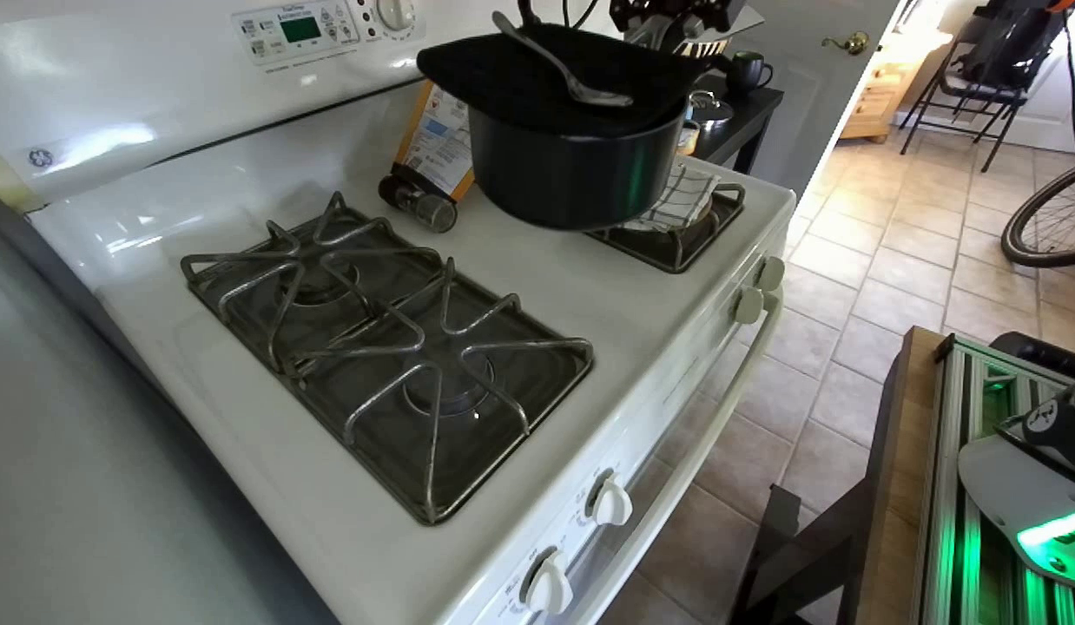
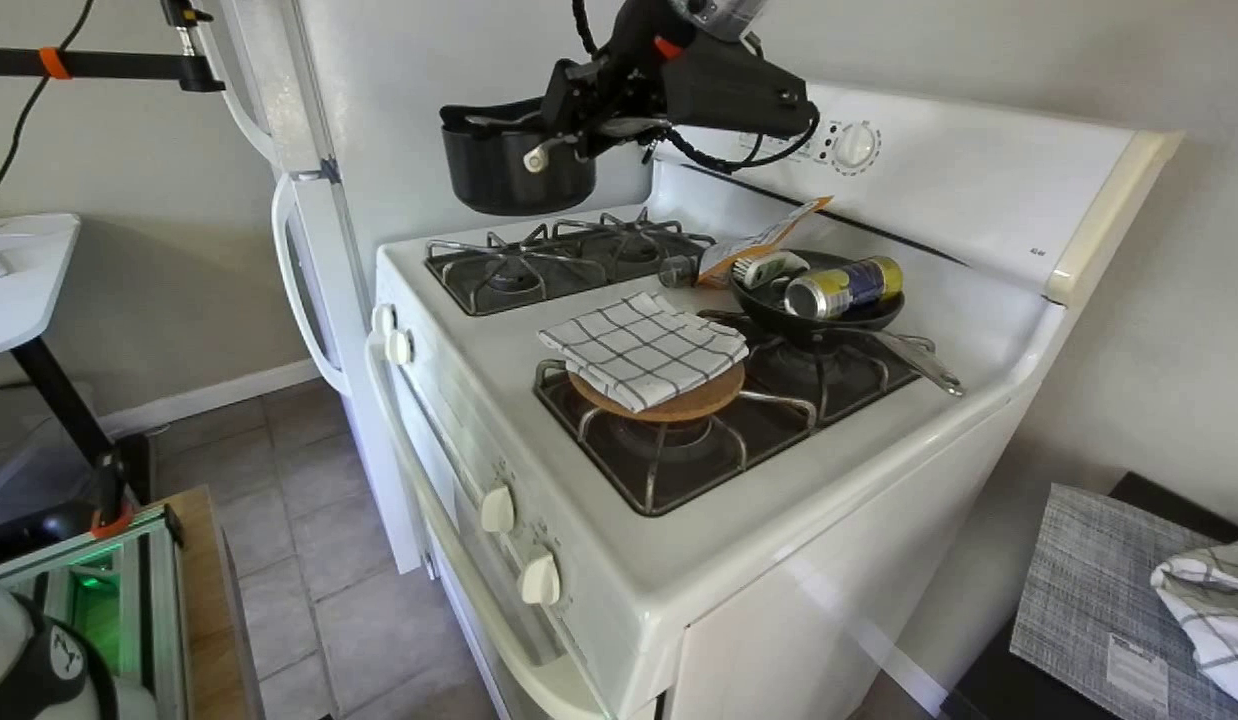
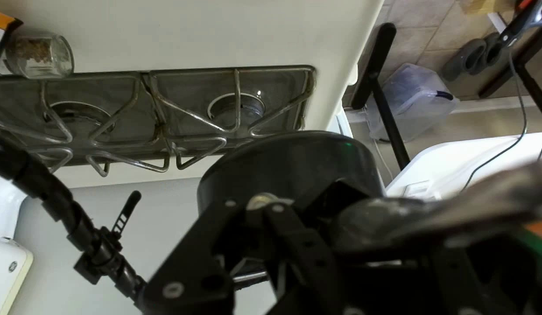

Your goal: Move the pot to the left

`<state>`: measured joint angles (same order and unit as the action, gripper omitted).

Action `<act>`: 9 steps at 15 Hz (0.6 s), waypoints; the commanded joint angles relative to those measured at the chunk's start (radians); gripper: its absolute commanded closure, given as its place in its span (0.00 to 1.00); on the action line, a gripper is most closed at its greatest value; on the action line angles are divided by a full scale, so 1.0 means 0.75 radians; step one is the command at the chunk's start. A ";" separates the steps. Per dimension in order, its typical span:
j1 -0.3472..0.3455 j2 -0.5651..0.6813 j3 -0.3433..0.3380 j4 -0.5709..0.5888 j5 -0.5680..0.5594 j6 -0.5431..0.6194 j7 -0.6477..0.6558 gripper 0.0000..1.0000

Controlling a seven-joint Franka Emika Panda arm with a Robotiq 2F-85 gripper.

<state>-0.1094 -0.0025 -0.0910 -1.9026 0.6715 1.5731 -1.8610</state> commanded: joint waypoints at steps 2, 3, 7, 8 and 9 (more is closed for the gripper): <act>0.052 0.022 0.045 -0.029 0.098 0.085 0.034 0.99; 0.063 0.026 0.059 -0.038 0.104 0.100 0.030 0.99; 0.096 0.029 0.100 -0.075 0.107 0.157 -0.003 0.99; 0.101 0.032 0.105 -0.083 0.111 0.162 -0.002 0.99; 0.108 0.032 0.113 -0.096 0.115 0.185 -0.001 0.99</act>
<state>-0.0357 0.0474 -0.0144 -1.9451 0.7001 1.6879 -1.8498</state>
